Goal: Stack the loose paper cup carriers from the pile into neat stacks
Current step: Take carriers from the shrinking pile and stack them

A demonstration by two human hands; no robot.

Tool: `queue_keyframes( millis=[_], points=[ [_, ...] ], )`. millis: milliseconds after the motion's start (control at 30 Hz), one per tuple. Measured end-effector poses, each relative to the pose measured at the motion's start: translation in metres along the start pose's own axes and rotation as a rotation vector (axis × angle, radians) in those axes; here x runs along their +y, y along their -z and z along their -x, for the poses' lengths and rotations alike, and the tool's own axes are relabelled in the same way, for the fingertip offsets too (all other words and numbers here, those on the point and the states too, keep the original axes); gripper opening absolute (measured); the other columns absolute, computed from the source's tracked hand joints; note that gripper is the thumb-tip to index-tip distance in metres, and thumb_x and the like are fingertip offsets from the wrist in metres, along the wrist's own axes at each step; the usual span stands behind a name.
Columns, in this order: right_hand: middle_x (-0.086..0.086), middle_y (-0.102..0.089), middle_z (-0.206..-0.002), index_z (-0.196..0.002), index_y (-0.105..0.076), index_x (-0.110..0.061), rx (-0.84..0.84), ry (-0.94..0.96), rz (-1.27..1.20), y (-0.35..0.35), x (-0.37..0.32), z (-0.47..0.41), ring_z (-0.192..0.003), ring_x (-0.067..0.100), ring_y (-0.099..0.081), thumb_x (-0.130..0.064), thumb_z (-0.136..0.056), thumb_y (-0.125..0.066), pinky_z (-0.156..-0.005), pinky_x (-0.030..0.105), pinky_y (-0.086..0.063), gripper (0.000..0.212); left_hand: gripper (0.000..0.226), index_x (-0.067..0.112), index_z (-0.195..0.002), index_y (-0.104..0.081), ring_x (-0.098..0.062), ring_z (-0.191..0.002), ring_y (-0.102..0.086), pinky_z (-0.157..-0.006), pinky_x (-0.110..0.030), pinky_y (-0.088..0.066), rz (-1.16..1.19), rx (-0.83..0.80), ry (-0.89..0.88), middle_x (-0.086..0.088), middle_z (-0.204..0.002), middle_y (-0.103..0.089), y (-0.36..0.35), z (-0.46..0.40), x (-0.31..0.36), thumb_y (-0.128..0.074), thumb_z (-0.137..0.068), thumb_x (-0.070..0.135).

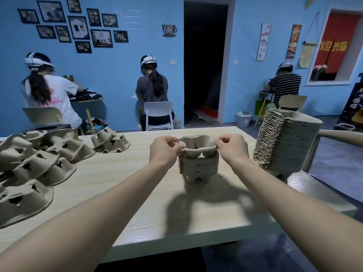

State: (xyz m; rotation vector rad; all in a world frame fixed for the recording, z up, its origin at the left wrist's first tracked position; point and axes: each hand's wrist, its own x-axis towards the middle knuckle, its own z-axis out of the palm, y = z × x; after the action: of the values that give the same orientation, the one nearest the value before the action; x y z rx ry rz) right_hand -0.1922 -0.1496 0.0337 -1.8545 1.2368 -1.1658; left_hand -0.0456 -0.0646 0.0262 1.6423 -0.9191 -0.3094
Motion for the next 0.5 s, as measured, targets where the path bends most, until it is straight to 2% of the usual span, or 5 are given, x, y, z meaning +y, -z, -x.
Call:
queue_keyframes(
  millis=[100,167,267,367,500],
  points=[
    [0.022,-0.068,-0.093,-0.087,-0.067,0.007,-0.008,0.020,0.014,-0.002,0.005,0.003,-0.082,0.031,-0.060,-0.017,-0.092,-0.053,-0.074,0.037,-0.047,0.029,0.033,0.006,-0.110,-0.067,-0.023,-0.089,-0.065,-0.088,-0.037,-0.054,0.018,0.007,0.011,-0.010,-0.096,-0.070,-0.002,0.000,-0.003,-0.073,-0.081,0.020],
    [0.026,-0.060,-0.078,-0.081,-0.063,0.009,-0.031,0.027,0.024,-0.004,0.010,0.004,-0.070,0.029,-0.050,-0.017,-0.092,-0.051,-0.063,0.033,-0.038,0.031,0.035,0.005,-0.113,-0.067,-0.024,-0.093,-0.065,-0.091,-0.038,-0.053,0.020,0.000,0.010,-0.009,-0.097,-0.070,-0.003,0.002,-0.004,-0.073,-0.082,0.020],
    [0.011,-0.039,-0.066,-0.070,-0.054,0.005,-0.065,0.035,0.044,-0.007,0.018,0.006,-0.067,0.019,-0.033,-0.019,-0.093,-0.050,-0.060,0.030,-0.024,0.033,0.029,0.008,-0.112,-0.067,-0.017,-0.087,-0.060,-0.087,-0.026,-0.048,-0.035,-0.018,-0.028,-0.006,-0.094,-0.068,-0.003,0.006,-0.008,-0.070,-0.085,0.019],
    [0.010,-0.033,-0.066,-0.064,-0.047,-0.003,-0.074,0.056,0.069,-0.008,0.021,0.006,-0.065,0.020,-0.029,-0.020,-0.094,-0.049,-0.059,0.031,-0.021,0.035,0.017,0.008,-0.102,-0.071,-0.019,-0.085,-0.057,-0.082,-0.031,-0.045,-0.130,-0.048,-0.095,-0.005,-0.090,-0.065,0.000,0.011,-0.006,-0.064,-0.089,0.018],
    [0.009,-0.036,-0.062,-0.064,-0.048,-0.002,-0.073,0.062,0.090,-0.009,0.022,0.006,-0.067,0.022,-0.032,-0.023,-0.095,-0.049,-0.060,0.032,-0.022,0.038,0.023,0.013,-0.111,-0.068,-0.018,-0.097,-0.055,-0.084,-0.026,-0.040,-0.272,-0.087,-0.149,-0.004,-0.113,-0.059,0.005,0.012,-0.005,-0.055,-0.095,0.022]
  ],
)
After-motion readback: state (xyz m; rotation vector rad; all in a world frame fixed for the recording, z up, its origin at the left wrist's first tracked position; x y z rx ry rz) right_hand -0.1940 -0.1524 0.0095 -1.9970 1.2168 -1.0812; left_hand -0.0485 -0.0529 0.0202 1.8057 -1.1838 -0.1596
